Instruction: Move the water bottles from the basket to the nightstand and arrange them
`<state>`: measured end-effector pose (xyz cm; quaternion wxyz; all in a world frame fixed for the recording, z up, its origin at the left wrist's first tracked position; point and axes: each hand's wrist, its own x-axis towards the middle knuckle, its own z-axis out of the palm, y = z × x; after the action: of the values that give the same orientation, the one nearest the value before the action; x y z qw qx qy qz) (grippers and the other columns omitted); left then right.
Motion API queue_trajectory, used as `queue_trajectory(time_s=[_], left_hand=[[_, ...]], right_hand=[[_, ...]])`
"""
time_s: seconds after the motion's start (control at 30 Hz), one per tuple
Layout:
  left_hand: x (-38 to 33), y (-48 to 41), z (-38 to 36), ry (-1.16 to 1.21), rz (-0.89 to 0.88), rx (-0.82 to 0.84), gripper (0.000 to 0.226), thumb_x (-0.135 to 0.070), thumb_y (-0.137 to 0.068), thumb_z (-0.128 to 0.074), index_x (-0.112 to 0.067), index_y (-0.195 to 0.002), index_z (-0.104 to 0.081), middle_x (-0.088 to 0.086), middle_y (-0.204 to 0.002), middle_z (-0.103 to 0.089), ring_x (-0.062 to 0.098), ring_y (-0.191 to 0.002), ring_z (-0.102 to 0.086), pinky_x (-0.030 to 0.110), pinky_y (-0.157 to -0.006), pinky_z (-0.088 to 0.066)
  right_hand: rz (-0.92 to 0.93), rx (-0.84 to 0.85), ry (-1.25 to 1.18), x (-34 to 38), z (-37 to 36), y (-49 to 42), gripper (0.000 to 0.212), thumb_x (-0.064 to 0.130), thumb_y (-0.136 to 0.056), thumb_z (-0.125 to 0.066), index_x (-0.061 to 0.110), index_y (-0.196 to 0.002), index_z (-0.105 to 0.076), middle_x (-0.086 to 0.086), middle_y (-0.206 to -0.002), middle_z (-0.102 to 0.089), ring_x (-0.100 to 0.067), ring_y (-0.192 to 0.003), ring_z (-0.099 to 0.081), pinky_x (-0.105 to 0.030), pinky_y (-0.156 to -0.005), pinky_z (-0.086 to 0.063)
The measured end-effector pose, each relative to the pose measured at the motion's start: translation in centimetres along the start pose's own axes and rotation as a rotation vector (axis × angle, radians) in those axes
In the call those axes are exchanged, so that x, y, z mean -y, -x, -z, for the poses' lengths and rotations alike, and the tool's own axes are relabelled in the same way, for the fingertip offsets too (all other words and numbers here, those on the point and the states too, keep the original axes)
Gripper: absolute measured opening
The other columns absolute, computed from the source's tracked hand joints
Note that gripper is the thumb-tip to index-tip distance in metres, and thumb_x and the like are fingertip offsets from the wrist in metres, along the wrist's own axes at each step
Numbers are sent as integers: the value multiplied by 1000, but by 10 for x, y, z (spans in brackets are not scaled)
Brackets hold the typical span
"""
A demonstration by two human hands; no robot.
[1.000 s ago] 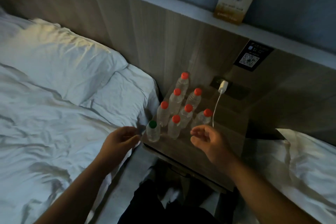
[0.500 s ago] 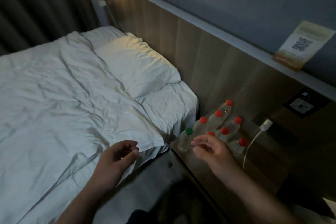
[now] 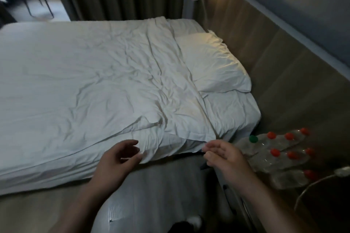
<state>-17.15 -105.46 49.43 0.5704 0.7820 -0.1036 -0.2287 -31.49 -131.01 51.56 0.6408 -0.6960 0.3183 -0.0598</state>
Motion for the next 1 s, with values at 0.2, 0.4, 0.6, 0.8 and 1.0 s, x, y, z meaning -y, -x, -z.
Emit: queue_trajectory(time_s=[0.2, 0.4, 0.6, 0.8, 1.0], left_hand=[[30, 68, 77, -2, 17, -149, 37, -32, -67, -74, -30, -104, -70, -2, -95, -76, 8, -89, -71, 13, -75, -54], [47, 120, 132, 9, 15, -392, 33, -19, -74, -81, -34, -100, -68, 2, -92, -74, 5, -85, -70, 10, -72, -52], [59, 156, 159, 44, 75, -646, 37, -51, -58, -70, -52, -96, -68, -4, -97, -73, 5, -90, -69, 20, -77, -56], [58, 177, 168, 34, 190, -926, 51, -57, -59, -64, -36, -105, -65, -7, -104, -71, 0, -96, -67, 14, -77, -53], [52, 180, 138, 105, 249, -1115, 47, -53, -60, -68, -36, -104, -68, -5, -103, -74, 7, -99, -69, 25, -84, -55]], right_hand=[[55, 192, 66, 22, -80, 20, 20, 13, -76, -72, 15, -94, -64, -4, -93, -73, -14, -89, -68, -33, -83, -54], [91, 420, 174, 43, -154, 14, 15, 0, -86, -65, 11, -96, -66, -8, -97, -72, -20, -91, -66, -38, -85, -55], [159, 602, 190, 68, -224, -11, 16, -4, -85, -64, 11, -93, -67, -9, -94, -74, -24, -91, -68, -38, -85, -54], [242, 904, 322, 78, -277, -48, 23, 0, -83, -68, 21, -92, -68, -3, -95, -74, -27, -94, -68, -46, -90, -54], [294, 1151, 400, 88, -311, -66, 29, 5, -83, -70, 33, -87, -70, -3, -93, -73, -28, -93, -66, -49, -90, -53]])
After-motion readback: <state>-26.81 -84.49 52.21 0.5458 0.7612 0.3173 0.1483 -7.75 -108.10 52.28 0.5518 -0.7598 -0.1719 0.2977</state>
